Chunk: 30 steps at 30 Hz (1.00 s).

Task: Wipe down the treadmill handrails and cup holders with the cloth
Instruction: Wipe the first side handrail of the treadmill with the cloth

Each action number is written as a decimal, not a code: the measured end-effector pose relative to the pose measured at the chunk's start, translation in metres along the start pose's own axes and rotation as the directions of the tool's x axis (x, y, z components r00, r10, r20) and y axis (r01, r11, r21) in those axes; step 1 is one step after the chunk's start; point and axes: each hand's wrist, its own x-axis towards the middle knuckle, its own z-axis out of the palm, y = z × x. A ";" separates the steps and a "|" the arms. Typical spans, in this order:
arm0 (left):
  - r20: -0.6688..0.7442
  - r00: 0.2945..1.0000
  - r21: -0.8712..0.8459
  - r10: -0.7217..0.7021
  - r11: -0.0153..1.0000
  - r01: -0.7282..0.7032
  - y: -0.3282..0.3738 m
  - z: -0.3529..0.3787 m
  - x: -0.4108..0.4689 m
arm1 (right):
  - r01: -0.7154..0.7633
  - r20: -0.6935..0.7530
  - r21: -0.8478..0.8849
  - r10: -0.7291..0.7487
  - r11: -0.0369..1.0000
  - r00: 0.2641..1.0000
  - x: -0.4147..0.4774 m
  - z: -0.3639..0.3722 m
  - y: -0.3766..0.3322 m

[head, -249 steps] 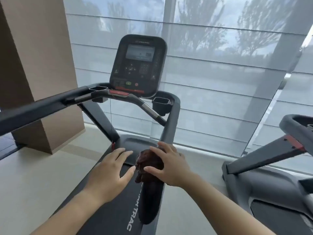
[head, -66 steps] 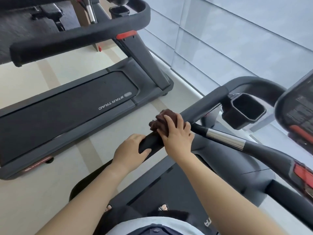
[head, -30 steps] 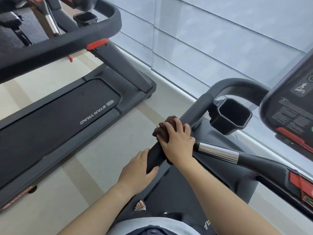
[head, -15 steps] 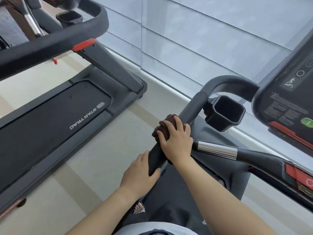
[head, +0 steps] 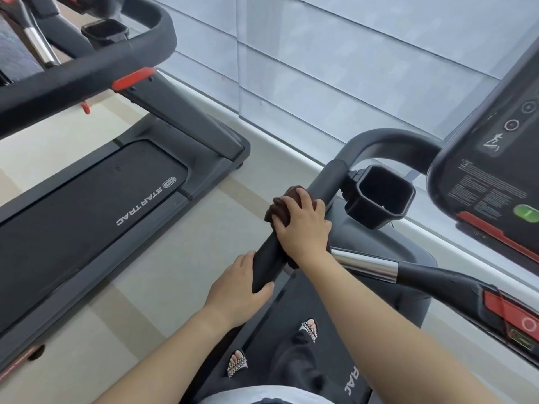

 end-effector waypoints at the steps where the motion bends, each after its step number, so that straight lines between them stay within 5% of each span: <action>1: -0.005 1.000 0.005 0.000 1.000 0.000 0.003 0.001 0.004 | 0.009 0.001 0.002 -0.009 1.000 1.000 0.001 -0.001 0.002; 7: -0.035 0.999 0.006 0.004 1.000 -0.004 0.025 0.003 0.036 | 0.150 -0.026 -0.009 -0.151 0.989 0.988 0.001 -0.002 0.020; 13: -0.038 0.999 0.074 0.025 0.997 -0.022 0.043 0.004 0.068 | 0.081 -0.053 0.106 -0.076 0.991 0.996 0.048 -0.035 0.052; 20: -0.061 0.995 0.133 0.077 0.989 -0.069 0.086 0.014 0.127 | 0.046 -0.266 0.190 0.007 0.981 0.964 0.085 -0.097 0.126; 30: -0.111 0.992 0.159 0.064 0.986 -0.046 0.145 0.039 0.211 | -0.059 -0.003 0.030 0.059 0.998 0.998 0.134 -0.079 0.165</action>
